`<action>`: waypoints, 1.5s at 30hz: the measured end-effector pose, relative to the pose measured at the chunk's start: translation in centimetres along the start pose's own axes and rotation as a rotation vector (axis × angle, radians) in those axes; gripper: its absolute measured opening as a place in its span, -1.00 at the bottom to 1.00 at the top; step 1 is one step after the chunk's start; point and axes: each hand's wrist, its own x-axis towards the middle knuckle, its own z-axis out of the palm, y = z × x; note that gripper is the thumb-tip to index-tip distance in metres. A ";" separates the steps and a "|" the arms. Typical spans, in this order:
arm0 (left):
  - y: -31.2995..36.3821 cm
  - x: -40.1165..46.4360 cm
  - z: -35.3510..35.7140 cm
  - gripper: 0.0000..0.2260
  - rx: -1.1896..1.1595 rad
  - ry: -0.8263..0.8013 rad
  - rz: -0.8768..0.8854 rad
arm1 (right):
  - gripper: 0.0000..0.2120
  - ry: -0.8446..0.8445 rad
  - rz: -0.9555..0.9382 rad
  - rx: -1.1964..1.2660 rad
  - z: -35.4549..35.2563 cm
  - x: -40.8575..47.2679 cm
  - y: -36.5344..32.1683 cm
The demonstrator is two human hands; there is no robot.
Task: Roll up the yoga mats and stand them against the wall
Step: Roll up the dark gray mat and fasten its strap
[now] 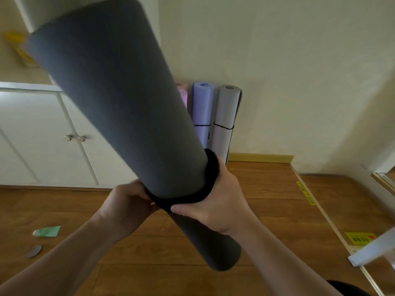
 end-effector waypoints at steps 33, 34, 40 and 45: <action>-23.6 6.7 -7.8 -0.37 -0.387 0.475 -0.366 | 0.03 -0.289 0.068 -0.754 19.1 1.1 18.6; -24.7 7.3 -8.3 -0.38 -0.407 0.519 -0.381 | 0.05 -0.318 0.071 -0.771 20.2 1.1 19.7; -30.9 9.0 -11.4 -0.60 -0.549 0.687 -0.491 | 0.10 -0.553 0.208 -0.811 26.1 -0.4 26.2; -35.4 8.3 -13.7 -0.53 -0.539 0.717 -0.604 | 0.09 -0.689 0.231 -0.828 30.0 -2.9 29.0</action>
